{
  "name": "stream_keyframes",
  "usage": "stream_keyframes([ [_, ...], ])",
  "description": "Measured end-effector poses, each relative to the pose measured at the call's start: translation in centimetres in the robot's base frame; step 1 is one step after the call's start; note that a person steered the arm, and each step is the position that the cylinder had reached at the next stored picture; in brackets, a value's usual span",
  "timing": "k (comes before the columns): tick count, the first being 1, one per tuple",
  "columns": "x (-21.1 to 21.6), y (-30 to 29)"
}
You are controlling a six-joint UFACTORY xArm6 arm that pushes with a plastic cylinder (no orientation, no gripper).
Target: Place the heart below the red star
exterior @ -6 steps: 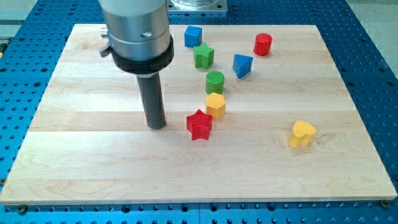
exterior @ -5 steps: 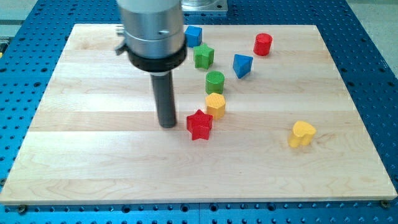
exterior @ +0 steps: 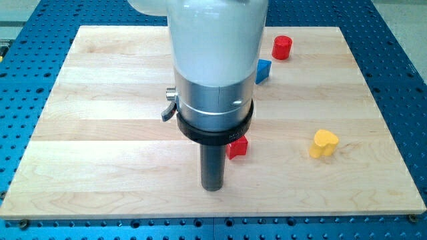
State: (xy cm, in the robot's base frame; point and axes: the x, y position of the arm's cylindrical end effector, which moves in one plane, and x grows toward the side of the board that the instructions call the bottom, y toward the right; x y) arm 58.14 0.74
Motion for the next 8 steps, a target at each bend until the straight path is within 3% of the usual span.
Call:
stream_keyframes([
  [5, 1.7, 3.4],
  [7, -0.8, 26.9],
  [8, -4.2, 30.6],
])
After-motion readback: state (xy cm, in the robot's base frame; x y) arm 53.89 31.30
